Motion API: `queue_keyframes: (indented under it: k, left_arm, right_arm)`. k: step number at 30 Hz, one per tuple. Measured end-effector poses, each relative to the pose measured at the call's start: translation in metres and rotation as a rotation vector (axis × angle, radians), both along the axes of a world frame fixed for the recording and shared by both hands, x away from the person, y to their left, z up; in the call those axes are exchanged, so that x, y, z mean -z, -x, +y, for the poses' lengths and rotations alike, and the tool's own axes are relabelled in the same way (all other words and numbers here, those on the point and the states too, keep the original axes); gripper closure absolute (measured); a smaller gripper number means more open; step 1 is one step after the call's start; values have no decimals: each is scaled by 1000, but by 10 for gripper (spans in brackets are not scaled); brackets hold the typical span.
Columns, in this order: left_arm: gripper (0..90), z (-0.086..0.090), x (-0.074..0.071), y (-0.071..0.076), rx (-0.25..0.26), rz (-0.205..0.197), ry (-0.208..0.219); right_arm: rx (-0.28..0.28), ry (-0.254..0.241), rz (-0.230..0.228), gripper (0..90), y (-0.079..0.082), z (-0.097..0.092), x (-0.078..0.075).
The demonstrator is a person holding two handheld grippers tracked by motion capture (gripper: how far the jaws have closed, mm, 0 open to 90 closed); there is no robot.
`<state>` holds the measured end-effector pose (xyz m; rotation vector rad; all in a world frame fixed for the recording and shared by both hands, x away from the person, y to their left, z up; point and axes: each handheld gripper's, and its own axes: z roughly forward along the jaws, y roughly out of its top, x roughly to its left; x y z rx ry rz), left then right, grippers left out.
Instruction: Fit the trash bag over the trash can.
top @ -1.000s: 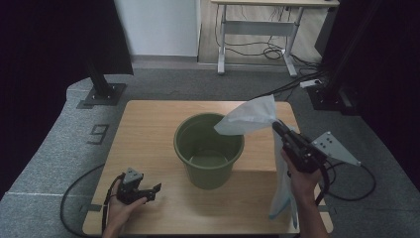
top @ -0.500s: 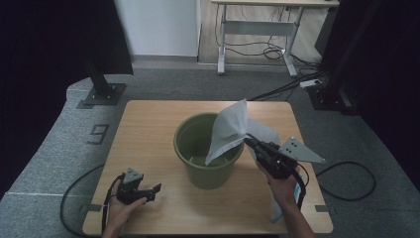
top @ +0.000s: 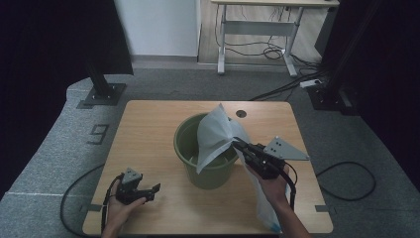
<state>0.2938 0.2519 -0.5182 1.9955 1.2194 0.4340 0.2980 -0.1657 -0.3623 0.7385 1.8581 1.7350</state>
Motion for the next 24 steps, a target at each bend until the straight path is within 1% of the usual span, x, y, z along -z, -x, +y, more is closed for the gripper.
queue_keyframes:
  k: [3,5,12,14,17,19,20,21,22,24]
  left_arm:
    - [167,0,0,0,-2,2,1]
    - [167,0,1,0,-2,3,0]
    - [168,-1,1,0,4,6,-5]
    - [168,-1,1,0,3,5,-2]
    - [168,-1,1,0,6,4,6]
    - [168,-1,1,0,8,5,11]
    - [168,-1,1,0,8,5,8]
    - [168,-1,1,0,7,5,7]
    - [168,-1,1,0,7,5,8]
    - [168,-1,1,0,5,6,9]
  right_arm:
    - [-6,4,39,888,-6,2,9]
    - [-12,16,62,888,-9,5,14]
    - [-54,76,99,885,-13,23,23]
    - [-70,86,111,869,-14,27,25]
    - [-88,88,122,797,-13,29,28]
    - [-90,98,123,683,-10,29,28]
    - [-88,97,121,611,-7,29,26]
    - [-77,91,115,555,-4,27,25]
    - [-55,81,109,490,0,24,22]
    - [-35,62,104,417,7,18,19]
